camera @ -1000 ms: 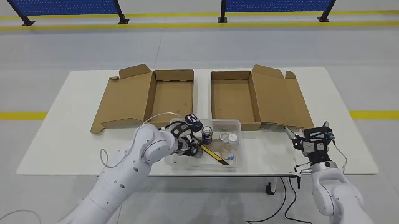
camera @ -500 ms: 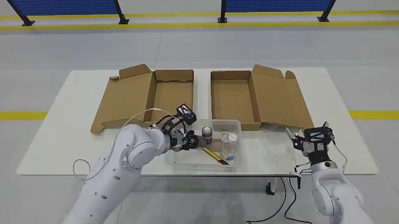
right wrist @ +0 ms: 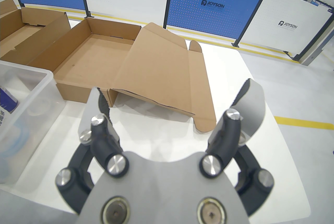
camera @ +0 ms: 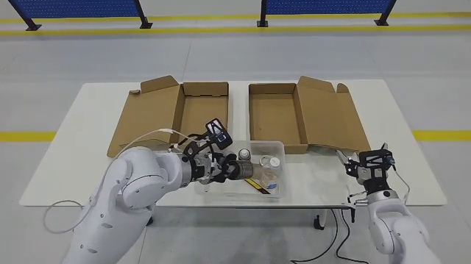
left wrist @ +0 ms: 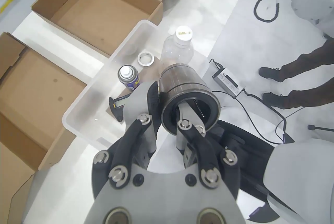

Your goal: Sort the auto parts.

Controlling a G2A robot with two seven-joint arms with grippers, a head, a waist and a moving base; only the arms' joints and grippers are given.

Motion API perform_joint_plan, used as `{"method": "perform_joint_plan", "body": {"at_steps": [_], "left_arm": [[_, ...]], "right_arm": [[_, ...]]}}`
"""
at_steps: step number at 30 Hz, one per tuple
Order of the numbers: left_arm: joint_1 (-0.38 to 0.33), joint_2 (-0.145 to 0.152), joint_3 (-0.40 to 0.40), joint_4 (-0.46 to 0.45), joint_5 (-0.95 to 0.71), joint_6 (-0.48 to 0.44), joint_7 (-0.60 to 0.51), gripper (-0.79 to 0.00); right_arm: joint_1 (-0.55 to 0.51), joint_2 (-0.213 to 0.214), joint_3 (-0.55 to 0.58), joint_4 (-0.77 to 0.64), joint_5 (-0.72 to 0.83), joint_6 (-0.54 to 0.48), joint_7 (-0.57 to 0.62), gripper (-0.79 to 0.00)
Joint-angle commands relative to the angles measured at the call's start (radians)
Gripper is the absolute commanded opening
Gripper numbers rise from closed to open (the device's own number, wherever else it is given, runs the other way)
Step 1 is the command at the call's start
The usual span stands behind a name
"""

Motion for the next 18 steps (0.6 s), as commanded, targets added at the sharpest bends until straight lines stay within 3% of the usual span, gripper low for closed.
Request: {"method": "perform_joint_plan", "body": {"at_steps": [1, 12, 18], "left_arm": [[0.002, 0.002, -0.002, -0.007, -0.004, -0.001, -0.002, -0.785], [-0.016, 0.014, -0.031, 0.076, 0.024, 0.001, 0.061, -0.785], [-0.058, 0.016, -0.063, 0.168, 0.112, 0.069, 0.154, -0.785]], "right_arm": [[0.000, 0.000, 0.000, 0.000, 0.000, 0.000, 0.000, 0.000], [0.000, 0.000, 0.000, 0.000, 0.000, 0.000, 0.000, 0.000], [0.000, 0.000, 0.000, 0.000, 0.000, 0.000, 0.000, 0.000]]}}
